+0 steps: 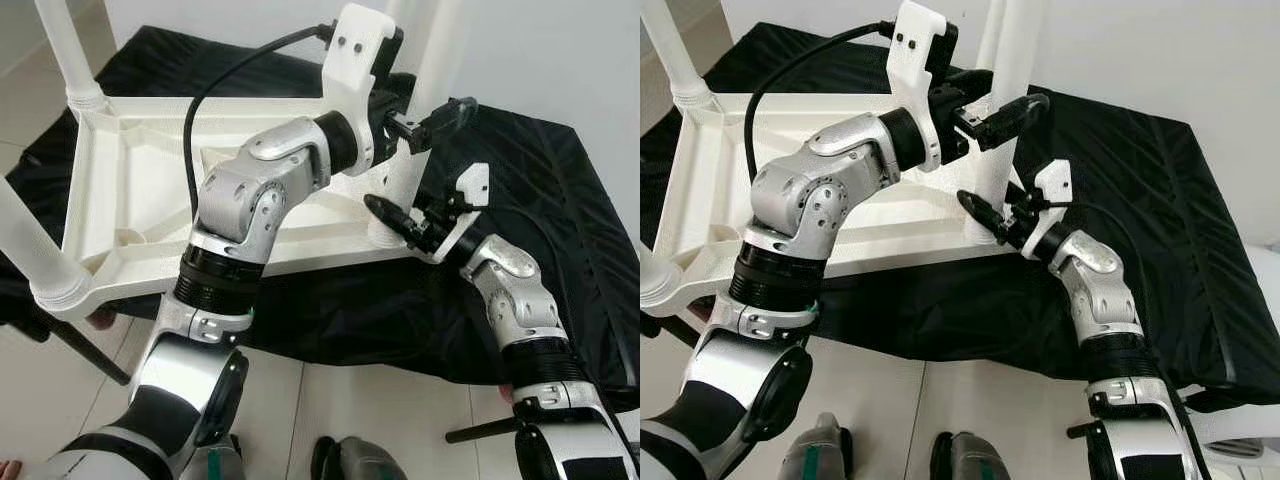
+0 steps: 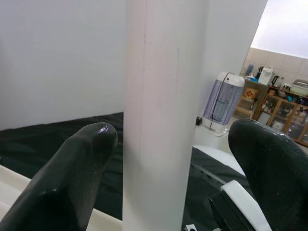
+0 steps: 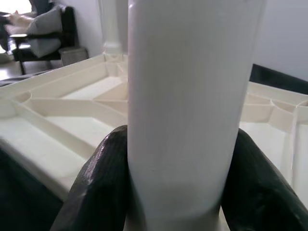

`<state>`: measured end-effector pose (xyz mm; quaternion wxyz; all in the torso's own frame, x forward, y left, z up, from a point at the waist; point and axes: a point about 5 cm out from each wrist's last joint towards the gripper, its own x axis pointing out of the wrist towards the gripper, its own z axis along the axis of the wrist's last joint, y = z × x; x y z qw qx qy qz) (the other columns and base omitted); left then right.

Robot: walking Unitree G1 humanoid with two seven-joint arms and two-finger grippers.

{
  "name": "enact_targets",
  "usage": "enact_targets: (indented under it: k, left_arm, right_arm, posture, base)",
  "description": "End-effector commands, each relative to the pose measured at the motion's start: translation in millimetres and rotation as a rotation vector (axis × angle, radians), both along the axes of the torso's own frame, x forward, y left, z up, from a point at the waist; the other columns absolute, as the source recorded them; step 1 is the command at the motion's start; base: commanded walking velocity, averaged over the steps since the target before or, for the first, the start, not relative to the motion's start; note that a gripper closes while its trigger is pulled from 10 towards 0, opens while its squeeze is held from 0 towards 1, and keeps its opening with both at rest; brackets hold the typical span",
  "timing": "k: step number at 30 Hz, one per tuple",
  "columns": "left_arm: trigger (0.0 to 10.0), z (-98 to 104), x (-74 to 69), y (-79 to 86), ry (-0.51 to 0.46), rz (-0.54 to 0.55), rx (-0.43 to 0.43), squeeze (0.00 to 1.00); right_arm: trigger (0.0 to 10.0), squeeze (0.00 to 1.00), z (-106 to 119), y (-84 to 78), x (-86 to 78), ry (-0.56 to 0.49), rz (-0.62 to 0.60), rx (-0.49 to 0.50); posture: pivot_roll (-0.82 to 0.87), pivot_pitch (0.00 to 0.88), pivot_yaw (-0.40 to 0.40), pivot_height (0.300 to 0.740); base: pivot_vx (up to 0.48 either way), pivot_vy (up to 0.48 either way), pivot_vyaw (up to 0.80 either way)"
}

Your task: Building children table

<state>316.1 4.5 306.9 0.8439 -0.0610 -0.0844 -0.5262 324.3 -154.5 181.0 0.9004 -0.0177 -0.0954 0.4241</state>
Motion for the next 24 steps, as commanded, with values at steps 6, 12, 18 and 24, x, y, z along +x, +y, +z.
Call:
enact_targets:
  k: [6,12,18,24]
  left_arm:
    - [10.0,5.2,-5.3,-9.3,-0.013,-0.136,0.029,0.0]
    - [2.2,6.5,-2.1,-8.2,0.011,-0.128,0.018,0.0]
    - [0.0,7.0,0.0,-6.6,0.027,-0.132,0.02,0.0]
    - [0.0,5.8,-1.1,-6.4,0.024,-0.144,0.038,0.0]
  right_arm:
    - [10.0,0.0,-2.1,-2.5,-5.6,0.0,0.041,-0.046]
    - [10.0,0.0,-3.1,-3.4,-7.1,-0.004,0.048,-0.067]
    - [10.0,0.0,-2.5,-5.2,-7.0,-0.008,0.047,-0.083]
    - [10.0,0.0,0.2,-8.2,-5.9,-0.024,0.034,-0.097]
  posture:
    - [0.05,0.0,-0.094,0.74]
    - [0.05,0.0,-0.094,0.74]
    - [0.05,0.0,-0.094,0.74]
    - [0.05,0.006,-0.092,0.74]
  base:
    - [0.0,0.0,0.0]
    - [0.0,0.0,0.0]
    - [0.0,0.0,0.0]
    - [0.0,0.0,0.0]
